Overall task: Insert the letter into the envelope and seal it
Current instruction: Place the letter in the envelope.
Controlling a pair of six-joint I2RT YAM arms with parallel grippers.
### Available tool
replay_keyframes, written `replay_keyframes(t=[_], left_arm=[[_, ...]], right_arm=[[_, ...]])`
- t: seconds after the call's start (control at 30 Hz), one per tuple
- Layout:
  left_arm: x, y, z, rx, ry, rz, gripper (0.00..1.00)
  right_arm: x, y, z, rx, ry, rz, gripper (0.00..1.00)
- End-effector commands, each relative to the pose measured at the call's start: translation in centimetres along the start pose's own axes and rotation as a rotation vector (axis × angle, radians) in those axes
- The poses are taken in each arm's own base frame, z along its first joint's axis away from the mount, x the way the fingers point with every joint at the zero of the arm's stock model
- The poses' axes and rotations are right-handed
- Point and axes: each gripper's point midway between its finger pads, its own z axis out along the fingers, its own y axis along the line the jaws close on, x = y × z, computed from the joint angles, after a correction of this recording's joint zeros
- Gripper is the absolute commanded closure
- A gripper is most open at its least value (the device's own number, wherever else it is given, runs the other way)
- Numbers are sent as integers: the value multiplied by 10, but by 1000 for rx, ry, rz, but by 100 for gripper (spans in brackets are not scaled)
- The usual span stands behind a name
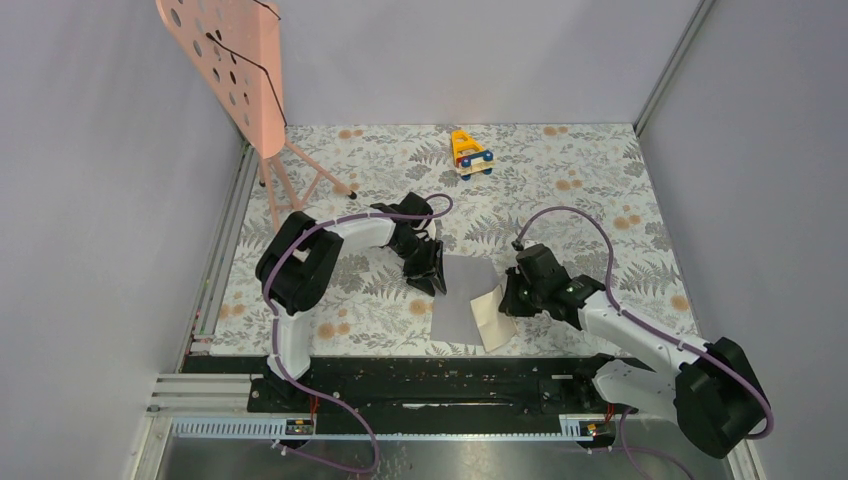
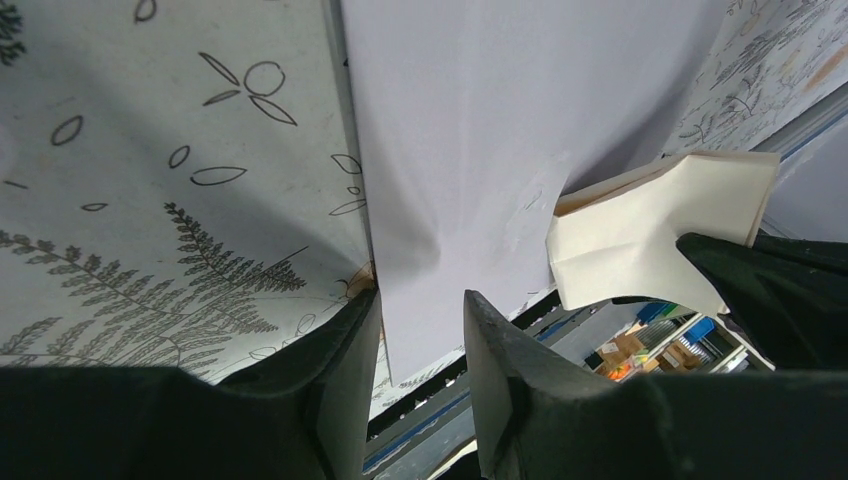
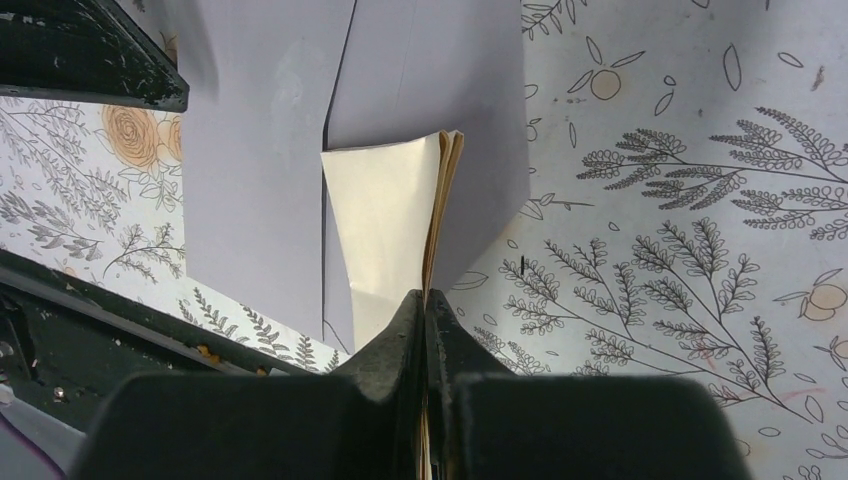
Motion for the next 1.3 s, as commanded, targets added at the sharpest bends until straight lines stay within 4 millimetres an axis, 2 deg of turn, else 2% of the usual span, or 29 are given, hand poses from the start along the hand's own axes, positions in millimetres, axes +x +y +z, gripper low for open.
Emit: replay_keyframes(t=[0.0,0.23,0.5,0.77,0.97,1.27], left_arm=[[-8,-6,1,18,-12,24,63],[-8,-7,2,28,-11,30,63],[-7,-6,6,35,1,27,63],[-7,-8,6,49,3,29,63],[-8,-9,4,49,-3,33,63],[-8,-10,3,53,-6,37,63]], right_arm=[[-10,12,-1,-41,1,-27,100],[-12,15,11,-61,15,-16,100],[-23,25,13,-107,6,10,100],[-24,29,21,-131,26,30,100],[-29,32,18,-144,8,37,100],[-42,25,17,-100,-36,69,100]])
